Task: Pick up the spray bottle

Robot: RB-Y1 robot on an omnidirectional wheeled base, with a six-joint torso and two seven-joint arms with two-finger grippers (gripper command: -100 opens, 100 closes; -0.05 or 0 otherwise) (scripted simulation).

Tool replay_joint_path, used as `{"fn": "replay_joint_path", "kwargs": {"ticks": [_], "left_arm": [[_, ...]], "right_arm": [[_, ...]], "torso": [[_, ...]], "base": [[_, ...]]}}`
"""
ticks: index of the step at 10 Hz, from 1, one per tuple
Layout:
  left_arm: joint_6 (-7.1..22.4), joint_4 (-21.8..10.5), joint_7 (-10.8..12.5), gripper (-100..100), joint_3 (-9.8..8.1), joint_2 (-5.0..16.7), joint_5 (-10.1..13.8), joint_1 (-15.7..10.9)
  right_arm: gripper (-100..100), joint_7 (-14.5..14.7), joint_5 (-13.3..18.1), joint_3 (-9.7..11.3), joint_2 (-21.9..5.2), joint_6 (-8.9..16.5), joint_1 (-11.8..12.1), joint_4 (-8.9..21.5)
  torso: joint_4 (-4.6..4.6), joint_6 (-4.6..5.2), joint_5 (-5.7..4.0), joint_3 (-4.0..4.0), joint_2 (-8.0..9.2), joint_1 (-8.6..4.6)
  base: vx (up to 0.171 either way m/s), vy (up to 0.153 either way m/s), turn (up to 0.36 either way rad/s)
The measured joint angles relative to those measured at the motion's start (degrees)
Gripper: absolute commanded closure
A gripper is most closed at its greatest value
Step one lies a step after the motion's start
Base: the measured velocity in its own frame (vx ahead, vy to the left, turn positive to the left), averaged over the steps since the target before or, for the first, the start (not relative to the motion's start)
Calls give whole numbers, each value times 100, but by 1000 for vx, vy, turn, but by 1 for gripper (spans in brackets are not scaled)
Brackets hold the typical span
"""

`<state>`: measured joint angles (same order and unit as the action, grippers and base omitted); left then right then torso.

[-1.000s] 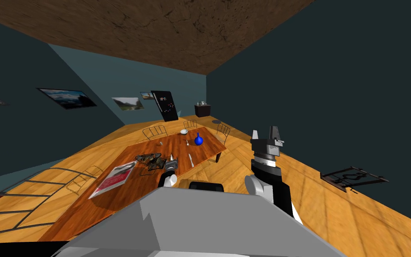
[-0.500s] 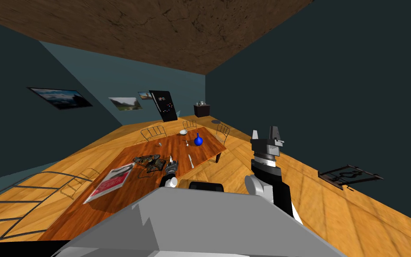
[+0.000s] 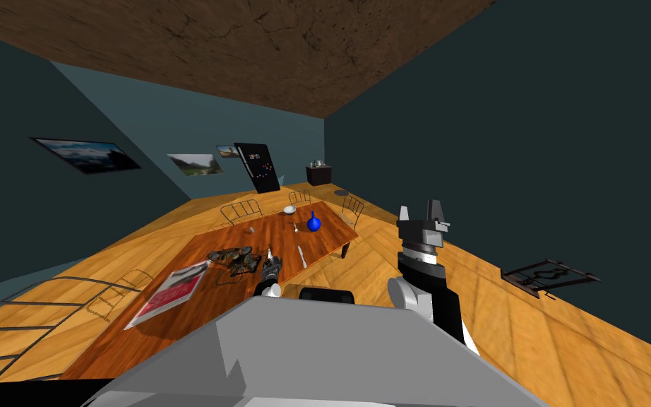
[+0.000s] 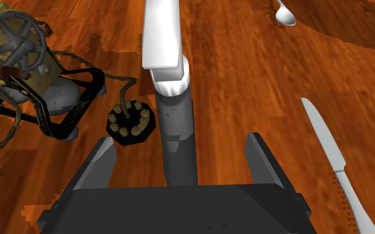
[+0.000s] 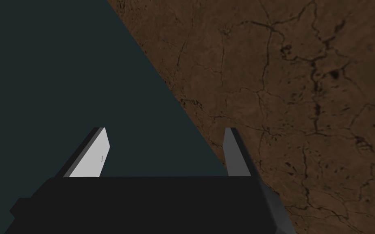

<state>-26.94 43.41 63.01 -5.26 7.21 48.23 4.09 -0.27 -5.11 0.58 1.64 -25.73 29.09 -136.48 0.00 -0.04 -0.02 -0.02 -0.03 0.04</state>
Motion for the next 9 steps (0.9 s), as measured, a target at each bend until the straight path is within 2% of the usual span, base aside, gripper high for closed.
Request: {"fn": "replay_joint_path", "kwargs": {"ticks": [1, 2, 3, 5, 7, 9], "left_arm": [[-3, -12, 12, 0, 2, 1, 1, -4], [-3, -11, 11, -100, 2, 1, 1, -4], [-64, -3, 97, -100, 14, -44, -108, 95], [-143, 290, 254, -100, -69, -234, -426, 450], [-170, 517, 359, -100, -129, -347, -624, 763], [-289, 599, 559, -100, -140, -447, -875, 1012]], "right_arm": [[0, 0, 0, 0, 0, 0, 0, 0], [0, 0, 0, 0, 0, 0, 0, 0], [0, 0, 0, 0, 0, 0, 0, 0], [0, 0, 0, 0, -1, 0, 1, 0], [0, 0, 0, -1, -1, 0, 1, 0], [0, 0, 0, -1, 0, 0, 1, 0]], "torso": [[1, 0, 0, 2, 4, -2], [1, 0, -1, 3, 6, -3], [-1, 0, 1, -2, -5, 3], [-7, 0, 3, -19, -34, 15], [-6, -1, 4, -17, -30, 20], [-5, -1, 3, -15, -25, 14]], "base": [[0, 0, 0], [48, 22, -36], [97, 29, -59], [119, 61, -55], [106, 64, -52], [80, 48, -29]]}}
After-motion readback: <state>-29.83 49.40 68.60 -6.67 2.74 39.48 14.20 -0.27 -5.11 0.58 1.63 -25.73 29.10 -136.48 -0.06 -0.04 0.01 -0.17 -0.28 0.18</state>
